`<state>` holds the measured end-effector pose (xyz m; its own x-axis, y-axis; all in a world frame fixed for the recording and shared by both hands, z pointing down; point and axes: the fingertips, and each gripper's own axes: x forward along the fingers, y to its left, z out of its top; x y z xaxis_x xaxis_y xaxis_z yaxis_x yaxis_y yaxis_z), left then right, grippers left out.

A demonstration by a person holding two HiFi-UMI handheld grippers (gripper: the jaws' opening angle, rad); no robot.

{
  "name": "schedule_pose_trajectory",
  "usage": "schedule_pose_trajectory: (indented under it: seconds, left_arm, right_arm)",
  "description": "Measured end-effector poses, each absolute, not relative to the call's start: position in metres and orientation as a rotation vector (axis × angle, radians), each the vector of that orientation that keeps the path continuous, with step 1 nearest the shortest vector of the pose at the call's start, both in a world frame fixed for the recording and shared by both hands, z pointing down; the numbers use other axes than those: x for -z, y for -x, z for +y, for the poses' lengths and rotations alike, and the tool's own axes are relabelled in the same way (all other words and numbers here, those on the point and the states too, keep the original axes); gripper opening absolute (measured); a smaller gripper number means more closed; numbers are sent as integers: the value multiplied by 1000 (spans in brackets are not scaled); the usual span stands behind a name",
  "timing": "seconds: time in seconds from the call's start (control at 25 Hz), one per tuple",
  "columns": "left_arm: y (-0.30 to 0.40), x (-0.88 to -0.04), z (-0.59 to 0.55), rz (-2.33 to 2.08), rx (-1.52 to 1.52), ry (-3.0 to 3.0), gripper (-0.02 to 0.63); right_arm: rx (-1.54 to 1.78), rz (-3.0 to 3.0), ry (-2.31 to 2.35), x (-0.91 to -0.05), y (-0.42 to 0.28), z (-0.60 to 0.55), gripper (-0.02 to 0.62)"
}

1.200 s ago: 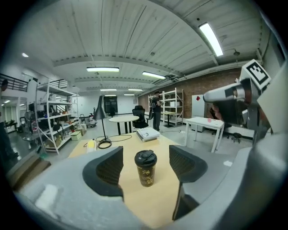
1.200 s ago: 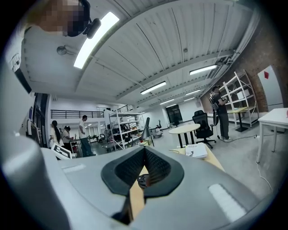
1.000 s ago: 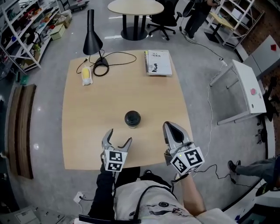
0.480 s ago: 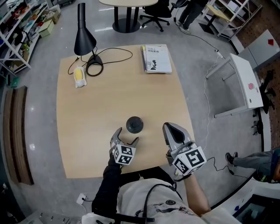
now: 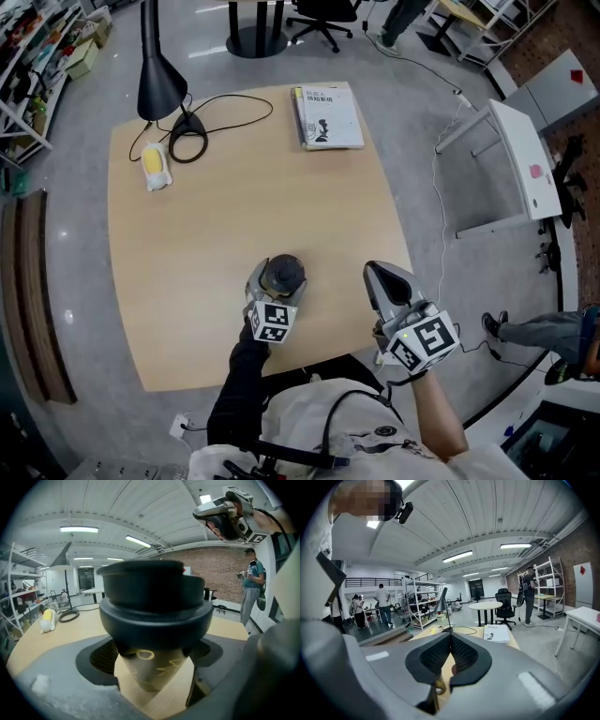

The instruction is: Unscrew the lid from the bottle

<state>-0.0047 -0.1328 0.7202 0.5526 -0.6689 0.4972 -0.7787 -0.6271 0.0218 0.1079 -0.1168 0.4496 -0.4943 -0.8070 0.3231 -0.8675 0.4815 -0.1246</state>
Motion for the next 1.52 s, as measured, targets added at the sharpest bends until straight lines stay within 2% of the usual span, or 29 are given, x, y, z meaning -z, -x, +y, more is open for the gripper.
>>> schedule_pose_trajectory:
  seconds: [0.4, 0.8, 1.12, 1.16, 1.2, 1.28, 1.44, 1.52]
  left_arm:
    - [-22, -702, -148, -1147, -499, -2739, 450]
    - [-26, -699, -147, -1071, -459, -2762, 442]
    - [-29, -660, -143, -1062, -379, -2744, 442]
    - [-29, -647, -143, -1070, -365, -2747, 442]
    - [-29, -633, -143, -1081, -348, -2755, 442]
    - [-29, -605, -142, -1114, -325, -2781, 442]
    - [-27, -558, -142, -1188, -321, -2814, 442]
    - [-23, -541, -142, -1231, -321, -2797, 442]
  right_arm:
    - [-418, -2433, -1423, -467, -117, -119, 6]
    - [-445, -2412, -1388, -482, -114, -121, 6]
    - [-418, -2525, -1273, -472, -81, -127, 6]
    - [-407, -2554, -1224, -467, -72, -126, 24]
    - [-383, -2577, -1163, -462, -63, -124, 101]
    - [-327, -2608, -1044, -451, -45, -121, 148]
    - [-305, -2612, -835, -438, -19, -115, 326]
    - [-301, -2576, -730, -441, -8, -112, 380]
